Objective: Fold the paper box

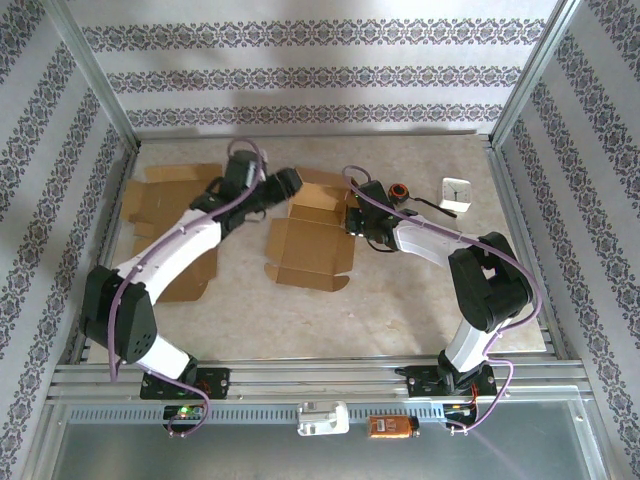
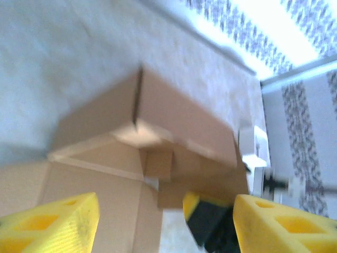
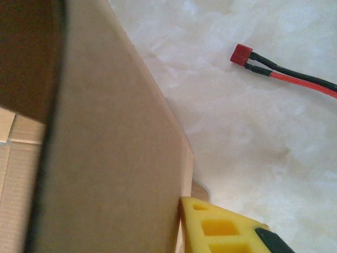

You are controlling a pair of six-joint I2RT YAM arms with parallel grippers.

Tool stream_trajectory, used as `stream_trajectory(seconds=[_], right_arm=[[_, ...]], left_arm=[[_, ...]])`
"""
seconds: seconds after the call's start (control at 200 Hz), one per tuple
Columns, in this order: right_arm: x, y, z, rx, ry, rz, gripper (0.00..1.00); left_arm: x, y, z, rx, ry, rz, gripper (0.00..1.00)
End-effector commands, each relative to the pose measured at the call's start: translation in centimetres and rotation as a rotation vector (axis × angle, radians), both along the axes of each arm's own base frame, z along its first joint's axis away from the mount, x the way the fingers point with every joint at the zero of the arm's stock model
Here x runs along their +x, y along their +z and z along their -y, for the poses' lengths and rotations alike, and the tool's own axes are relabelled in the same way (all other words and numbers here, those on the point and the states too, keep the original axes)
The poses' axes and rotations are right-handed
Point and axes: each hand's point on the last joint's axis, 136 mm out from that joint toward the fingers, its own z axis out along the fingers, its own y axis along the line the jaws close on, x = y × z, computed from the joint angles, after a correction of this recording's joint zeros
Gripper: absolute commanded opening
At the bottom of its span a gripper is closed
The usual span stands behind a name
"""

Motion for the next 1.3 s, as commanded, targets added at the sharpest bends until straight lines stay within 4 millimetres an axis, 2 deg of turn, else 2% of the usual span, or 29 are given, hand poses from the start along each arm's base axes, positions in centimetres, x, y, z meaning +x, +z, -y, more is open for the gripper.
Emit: stream_trajectory(seconds=[0.0, 0.28, 0.38, 0.655, 0.849, 0.949, 1.089, 1.204, 1.294], right_arm=[[0.1, 0.3, -0.5, -0.025, 0.03, 0.025, 0.18], [0.5, 1.1, -1.3, -0.046, 0.081, 0.053, 0.17], [0.5, 1.2, -1.4, -0.048, 0.088, 0.053, 0.17], [0.5, 1.5, -2.0, -0.035, 0.09, 0.049, 0.19], [1.5, 1.5, -3.8, 0.021, 0.036, 0.037, 0.2], [2.2, 1.0, -5.2, 0.043, 0.019, 0.027, 0.25], [2.6, 0.8, -5.7, 0.022, 0.017, 0.031, 0.34], [1.7, 2.0, -6.4, 0.036, 0.101, 0.051, 0.49], [0.0, 3.5, -7.1, 0.048, 0.218, 0.069, 0.62]], left_arm=[[1.1, -1.0, -1.2, 0.045, -0.041, -0.072, 0.72], [5.2, -1.9, -0.1, -0.021, -0.125, -0.072, 0.77], [6.0, -3.0, 0.3, -0.028, -0.144, -0.088, 0.73], [5.5, -6.1, 0.9, -0.078, -0.151, -0.149, 0.46], [4.3, -6.4, 2.1, -0.139, -0.164, -0.147, 0.41], [3.6, -6.7, 2.8, -0.139, -0.174, -0.153, 0.41], [3.1, -7.5, 2.8, -0.131, -0.175, -0.168, 0.41], [2.9, -7.6, 2.6, -0.118, -0.173, -0.168, 0.41], [3.1, -7.5, 2.5, -0.106, -0.171, -0.162, 0.41]])
